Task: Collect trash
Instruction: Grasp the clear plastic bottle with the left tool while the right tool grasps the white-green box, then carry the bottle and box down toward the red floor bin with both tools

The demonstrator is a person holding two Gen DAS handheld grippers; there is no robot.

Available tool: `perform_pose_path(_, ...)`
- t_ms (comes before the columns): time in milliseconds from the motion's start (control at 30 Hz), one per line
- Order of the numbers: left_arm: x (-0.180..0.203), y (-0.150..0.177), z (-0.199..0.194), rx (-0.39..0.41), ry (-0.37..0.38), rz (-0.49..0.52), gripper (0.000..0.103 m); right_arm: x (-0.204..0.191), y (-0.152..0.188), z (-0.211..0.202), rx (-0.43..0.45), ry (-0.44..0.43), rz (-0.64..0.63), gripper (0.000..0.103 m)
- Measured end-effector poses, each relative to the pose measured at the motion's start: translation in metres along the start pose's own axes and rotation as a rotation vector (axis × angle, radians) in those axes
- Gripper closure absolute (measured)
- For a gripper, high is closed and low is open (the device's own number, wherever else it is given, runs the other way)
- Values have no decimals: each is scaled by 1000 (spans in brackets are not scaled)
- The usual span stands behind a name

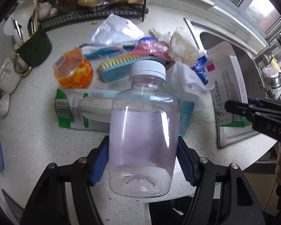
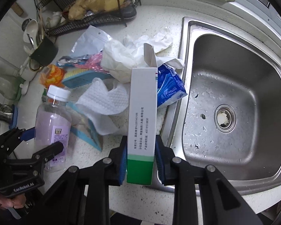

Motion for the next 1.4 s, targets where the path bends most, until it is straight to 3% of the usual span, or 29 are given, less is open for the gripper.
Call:
perform_pose_path(200,12,2,-29,51,0,4,37,-5,13,-32,50,-21,-35,78)
perform_pose_path(567,77,19,-96,167,-17,-22,37,14,53,-107,176,-84,-112,78)
perform_pose_path(1000,202,125,-174,297,-68,-72,37,71,154,-197,303,-142,-195,78)
perform_pose_path(1267,269,208,-213,348,-101,-130,37,97,231,-233,318,-195,-260,78)
perform_pose_path(1400,285,236,-217,331,-115,-169,37,109,263,-244,302,-220,-266,78)
Point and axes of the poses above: each gripper's, at about its wrist camera, not at the fingertips, and z roughly the way its jaws point, x to its right, y to its underside, the point moved 1 cm from there along z, roughly the way its jaws point, and after that the axes turned 7 degrees about x, right-handed, at the moved point
